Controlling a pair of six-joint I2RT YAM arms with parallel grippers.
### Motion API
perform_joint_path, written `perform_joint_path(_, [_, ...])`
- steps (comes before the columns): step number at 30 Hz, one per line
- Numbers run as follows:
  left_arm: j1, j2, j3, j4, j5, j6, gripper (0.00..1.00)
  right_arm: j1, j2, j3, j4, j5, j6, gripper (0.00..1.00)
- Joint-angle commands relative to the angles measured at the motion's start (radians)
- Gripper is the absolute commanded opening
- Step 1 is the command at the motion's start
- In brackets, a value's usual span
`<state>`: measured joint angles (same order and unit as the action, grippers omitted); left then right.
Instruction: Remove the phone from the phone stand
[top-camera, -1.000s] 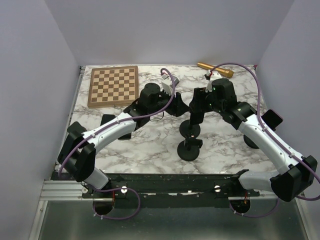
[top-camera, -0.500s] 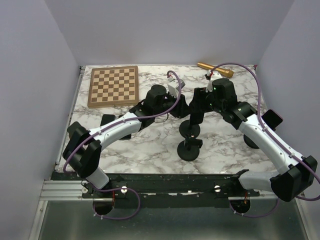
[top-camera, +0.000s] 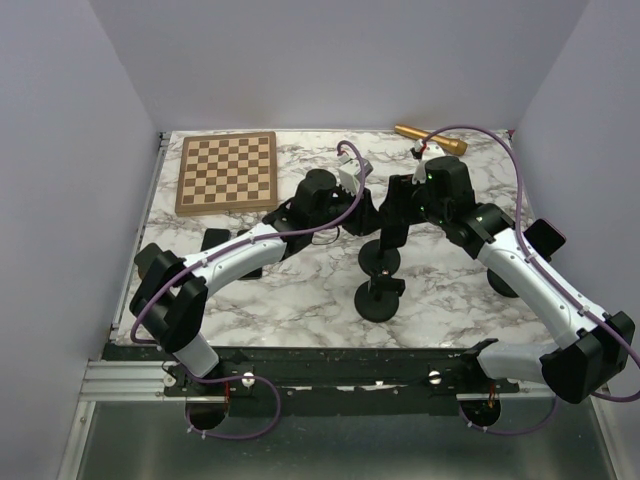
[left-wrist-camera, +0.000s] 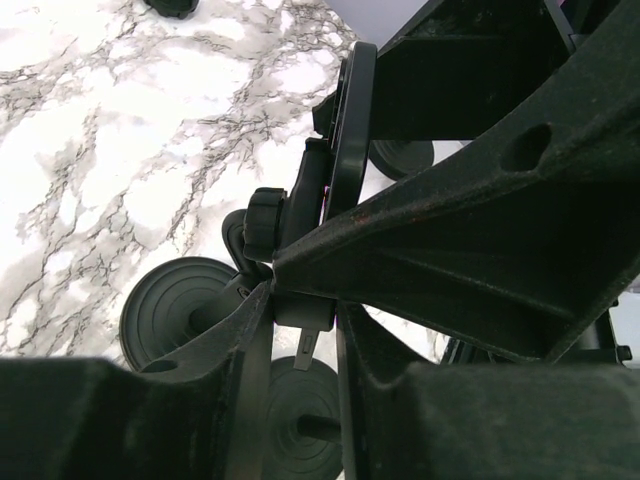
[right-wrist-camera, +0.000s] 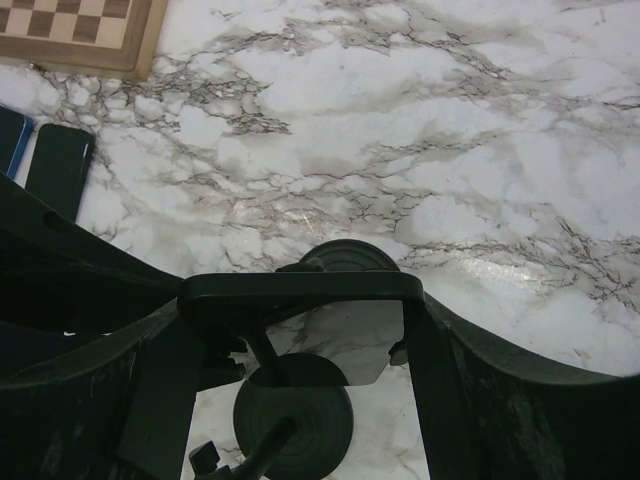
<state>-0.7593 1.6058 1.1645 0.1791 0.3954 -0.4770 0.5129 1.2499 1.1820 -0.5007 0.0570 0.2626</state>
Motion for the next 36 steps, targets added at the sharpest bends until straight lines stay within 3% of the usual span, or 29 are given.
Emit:
perform_joint_path(1, [-0.008, 0.016, 0.042, 0.051, 0.017, -0.016, 0.26, 0.003, -0.026, 0.015, 0.035, -0.042, 0.02, 0.01])
perform_joint_path(5, [-0.008, 0.011, 0.039, 0.039, 0.055, 0.015, 0.0, 0.004, -0.038, 0.008, 0.035, -0.01, -0.019, 0.01])
perform_joint_path(10, [0.0, -0.013, 0.008, 0.014, 0.076, 0.07, 0.0, 0.004, -0.063, -0.014, 0.044, 0.049, -0.062, 0.01])
perform_joint_path(14, [0.022, -0.02, -0.012, 0.021, 0.121, 0.075, 0.0, -0.013, -0.078, -0.021, 0.05, 0.011, -0.091, 0.01])
perform_joint_path(19, [0.063, 0.009, 0.009, 0.001, 0.235, 0.069, 0.0, -0.062, -0.073, -0.03, 0.07, -0.159, -0.131, 0.01])
perform_joint_path(23, [0.082, 0.05, 0.072, -0.103, 0.24, 0.096, 0.0, -0.074, -0.062, -0.014, 0.07, -0.32, -0.133, 0.01])
perform_joint_path(26, [0.099, 0.054, 0.057, -0.089, 0.262, 0.089, 0.0, -0.076, -0.069, -0.013, 0.062, -0.413, -0.144, 0.01])
perform_joint_path(32, [0.113, 0.082, 0.071, -0.125, 0.189, 0.076, 0.0, -0.076, -0.057, -0.011, 0.051, -0.576, -0.153, 0.01])
perform_joint_path(36, [0.113, 0.093, 0.069, -0.117, 0.098, 0.043, 0.0, -0.076, -0.067, -0.002, 0.051, -0.58, -0.14, 0.01])
